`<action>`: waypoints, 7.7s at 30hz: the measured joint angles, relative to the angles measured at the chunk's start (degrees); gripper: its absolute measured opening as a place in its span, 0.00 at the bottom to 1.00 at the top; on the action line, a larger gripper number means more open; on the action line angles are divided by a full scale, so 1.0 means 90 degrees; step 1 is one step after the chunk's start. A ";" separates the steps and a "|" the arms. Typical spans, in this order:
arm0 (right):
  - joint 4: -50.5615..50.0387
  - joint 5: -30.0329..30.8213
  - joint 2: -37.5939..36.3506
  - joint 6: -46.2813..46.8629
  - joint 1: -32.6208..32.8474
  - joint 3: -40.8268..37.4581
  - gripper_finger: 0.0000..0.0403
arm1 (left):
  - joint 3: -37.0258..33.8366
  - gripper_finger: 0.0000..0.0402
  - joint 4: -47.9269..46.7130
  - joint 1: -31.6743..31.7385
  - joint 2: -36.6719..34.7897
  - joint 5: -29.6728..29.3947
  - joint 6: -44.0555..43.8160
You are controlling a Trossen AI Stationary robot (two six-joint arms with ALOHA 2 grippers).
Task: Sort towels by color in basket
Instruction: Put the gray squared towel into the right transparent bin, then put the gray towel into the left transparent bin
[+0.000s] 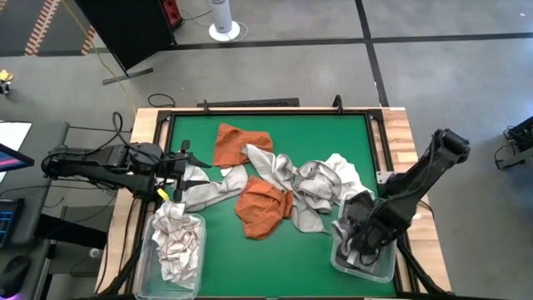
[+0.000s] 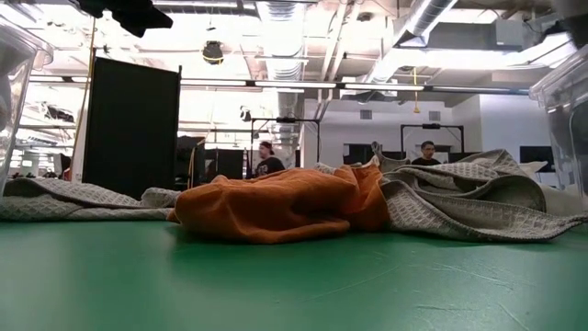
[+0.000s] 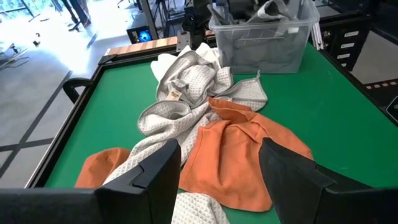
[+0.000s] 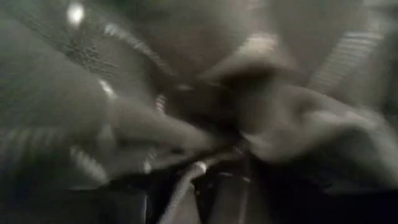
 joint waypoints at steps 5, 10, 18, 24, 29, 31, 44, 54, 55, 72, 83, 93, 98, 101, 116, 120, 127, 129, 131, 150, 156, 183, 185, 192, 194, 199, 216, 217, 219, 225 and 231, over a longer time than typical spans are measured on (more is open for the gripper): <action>-0.1212 -0.0101 -0.0467 0.0556 0.0021 0.0876 0.60 | 0.0000 0.52 -0.0036 0.0000 0.0000 0.0000 -0.0018; -0.2184 -0.0103 -0.0692 0.0620 -0.0001 0.1730 0.60 | 0.0000 0.52 -0.0031 0.0000 0.0000 0.0000 -0.0017; -0.2371 0.1799 -0.0904 -0.0313 -0.0976 0.2690 0.60 | 0.0000 0.52 0.0169 0.0000 0.0002 -0.0044 0.0079; -0.1944 0.2062 -0.0441 -0.1818 -0.2456 0.2747 0.60 | 0.0002 0.52 0.0348 0.0000 0.0002 -0.0063 0.0134; -0.0850 0.2046 0.0127 -0.3356 -0.3528 0.2747 0.60 | 0.0002 0.52 0.0362 0.0000 0.0002 -0.0066 0.0180; -0.0406 0.2044 0.0361 -0.3943 -0.3830 0.2747 0.60 | 0.0002 0.52 0.0359 -0.0001 0.0002 -0.0066 0.0157; 0.0591 0.0971 0.2501 -0.6320 -0.5049 0.2747 0.59 | 0.0002 0.52 0.0441 0.0000 0.0002 -0.0066 0.0158; 0.0197 0.0263 0.4087 -0.7140 -0.5283 0.2747 0.57 | 0.0002 0.52 0.0458 0.0000 0.0150 -0.0066 0.0013; 0.0191 0.0137 0.4148 -0.7214 -0.5282 0.2747 0.55 | 0.0002 0.52 0.0428 -0.0002 0.0173 -0.0067 0.0013; -0.0355 -0.0040 0.2905 -0.6939 -0.5306 0.2917 0.06 | 0.0000 0.52 0.0391 0.0000 0.0253 -0.0068 -0.0132; -0.0329 0.0425 0.0703 -0.6262 -0.4929 0.3806 0.06 | 0.0000 0.52 0.0389 -0.0002 0.0253 -0.0068 -0.0079; 0.2369 0.2841 -0.0324 -0.7098 -0.3635 0.3825 0.06 | -0.0634 0.52 0.2437 -0.0002 0.0400 -0.0067 0.0580; 0.3318 0.3389 0.0192 -0.7889 -0.3534 0.3818 0.06 | -0.1512 0.52 0.5867 0.0000 0.1055 -0.0061 0.1167; 0.4089 0.3297 0.0612 -0.8247 -0.3575 0.3815 0.06 | -0.1353 0.52 0.6332 0.0074 0.1444 0.0075 0.1062; 0.5984 0.2620 0.1515 -0.9123 -0.3655 0.3819 0.06 | -0.0380 0.69 0.6105 0.0282 0.2937 0.0531 0.0483; 0.6148 0.2498 0.1543 -0.9129 -0.3697 0.3813 0.06 | -0.0136 0.79 0.6106 0.0282 0.3110 0.0583 0.0491; 0.6504 0.2260 0.1824 -0.9412 -0.3767 0.3815 0.06 | 0.0175 0.85 0.6295 0.0282 0.3530 0.1153 0.0409; 0.6550 0.2135 0.1882 -0.9412 -0.3812 0.3811 0.06 | 0.0223 0.85 0.6338 0.0282 0.3603 0.1168 0.0402; 0.6664 0.2137 0.1986 -0.9412 -0.3835 0.3818 0.06 | 0.0260 0.84 0.6544 0.0284 0.3643 0.1178 0.0386; 0.6946 0.2148 0.2058 -0.9425 -0.3806 0.3818 0.21 | 0.0253 0.22 0.6617 0.0282 0.3640 0.1405 0.0494; 0.6852 0.2146 0.1943 -0.9431 -0.3682 0.3815 0.42 | 0.0253 0.07 0.6522 0.0282 0.3634 0.1384 0.0486; 0.0927 0.5062 0.0890 -0.6151 -0.3307 0.3818 0.61 | 0.1504 0.10 -0.2186 -0.0559 0.1017 0.4097 -0.1470; 0.0769 0.5091 0.1078 -0.6122 -0.3401 0.3818 0.61 | 0.1510 0.10 -0.2147 -0.0747 0.0986 0.4506 -0.1917; 0.0749 0.5117 0.1536 -0.6268 -0.3683 0.3818 0.61 | 0.1384 0.10 -0.2556 -0.1716 0.1296 0.3861 -0.3044; 0.0708 0.5126 0.1541 -0.6272 -0.3742 0.3818 0.61 | 0.1379 0.10 -0.2681 -0.1998 0.1533 0.3628 -0.3335; 0.0402 0.5140 0.1399 -0.6245 -0.3901 0.3815 0.61 | 0.1379 0.10 -0.2478 -0.2896 0.2140 0.3385 -0.4062; 0.0245 0.5165 0.0370 -0.5740 -0.4020 0.3815 0.61 | 0.1379 0.10 -0.2303 -0.5499 0.4305 0.1042 -0.4891; 0.0272 0.5165 0.0363 -0.5733 -0.4018 0.3816 0.61 | 0.1379 0.10 -0.2300 -0.5554 0.4499 0.1018 -0.5019; 0.0318 0.5165 0.0371 -0.5704 -0.3957 0.3818 0.61 | 0.1379 0.10 -0.2303 -0.5612 0.4916 0.1018 -0.5220; 0.0474 0.5162 0.0471 -0.5490 -0.3751 0.3818 0.61 | 0.1408 0.10 -0.2310 -0.5657 0.5979 0.1018 -0.5510; 0.0538 0.5160 0.0545 -0.5282 -0.3375 0.3815 0.61 | 0.1406 0.10 -0.2208 -0.5900 0.6312 0.0762 -0.5320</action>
